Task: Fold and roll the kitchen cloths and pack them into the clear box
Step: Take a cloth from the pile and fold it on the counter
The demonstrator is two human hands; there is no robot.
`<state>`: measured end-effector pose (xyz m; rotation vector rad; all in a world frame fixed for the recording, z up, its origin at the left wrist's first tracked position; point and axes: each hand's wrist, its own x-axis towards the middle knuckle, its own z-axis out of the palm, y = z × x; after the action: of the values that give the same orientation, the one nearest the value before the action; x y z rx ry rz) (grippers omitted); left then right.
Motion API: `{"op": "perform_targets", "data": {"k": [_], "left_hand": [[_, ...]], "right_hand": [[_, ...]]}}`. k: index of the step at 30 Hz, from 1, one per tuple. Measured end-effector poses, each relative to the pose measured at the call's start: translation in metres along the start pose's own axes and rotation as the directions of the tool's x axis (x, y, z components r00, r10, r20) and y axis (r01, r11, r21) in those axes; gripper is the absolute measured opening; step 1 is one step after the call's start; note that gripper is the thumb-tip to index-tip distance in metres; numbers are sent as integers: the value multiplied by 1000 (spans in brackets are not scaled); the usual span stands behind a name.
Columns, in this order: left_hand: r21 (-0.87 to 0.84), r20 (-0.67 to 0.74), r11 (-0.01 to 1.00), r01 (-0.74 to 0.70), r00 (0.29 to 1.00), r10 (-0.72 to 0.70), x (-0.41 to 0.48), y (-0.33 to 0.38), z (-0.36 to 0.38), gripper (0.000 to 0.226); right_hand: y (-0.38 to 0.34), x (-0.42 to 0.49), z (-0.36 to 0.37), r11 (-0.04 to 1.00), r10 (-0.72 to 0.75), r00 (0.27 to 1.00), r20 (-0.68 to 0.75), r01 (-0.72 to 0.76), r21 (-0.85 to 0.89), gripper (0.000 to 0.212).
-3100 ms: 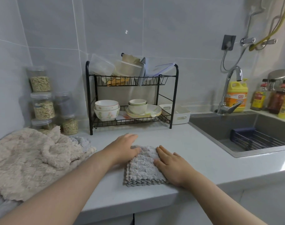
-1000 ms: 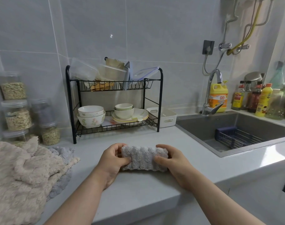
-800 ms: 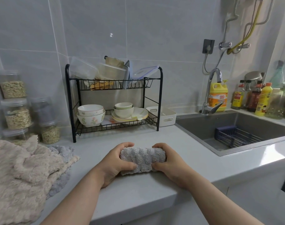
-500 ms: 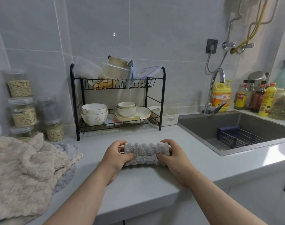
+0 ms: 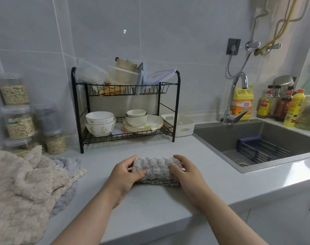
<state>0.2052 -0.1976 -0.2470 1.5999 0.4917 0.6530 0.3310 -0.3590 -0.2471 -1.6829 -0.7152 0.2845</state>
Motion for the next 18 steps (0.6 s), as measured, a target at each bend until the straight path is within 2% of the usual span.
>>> {"op": "perform_targets", "data": {"k": [3,6,8,13,18], "left_hand": [[35,-5,999,-7,1000,7,2,-4,-1,54],[80,-7,997,6,1000,-6,4,-9,-4,58],[140,-20,990,23,1000,-21,5,-10,-5,71],[255,-64,966,54,997,-39,3,-10,-5,67],[342,-78,937,75,996,-51,-1,-4,-4,71]], "right_hand": [[3,-1,-2,1000,11,999,34,-10,-16,47],[4,0,-4,1000,13,999,52,-12,-23,48],[4,1,-5,999,8,998,64,-4,-51,49],[1,0,-2,956,4,997,82,20,-294,55],[-4,-4,5,920,20,996,84,15,-392,56]]}}
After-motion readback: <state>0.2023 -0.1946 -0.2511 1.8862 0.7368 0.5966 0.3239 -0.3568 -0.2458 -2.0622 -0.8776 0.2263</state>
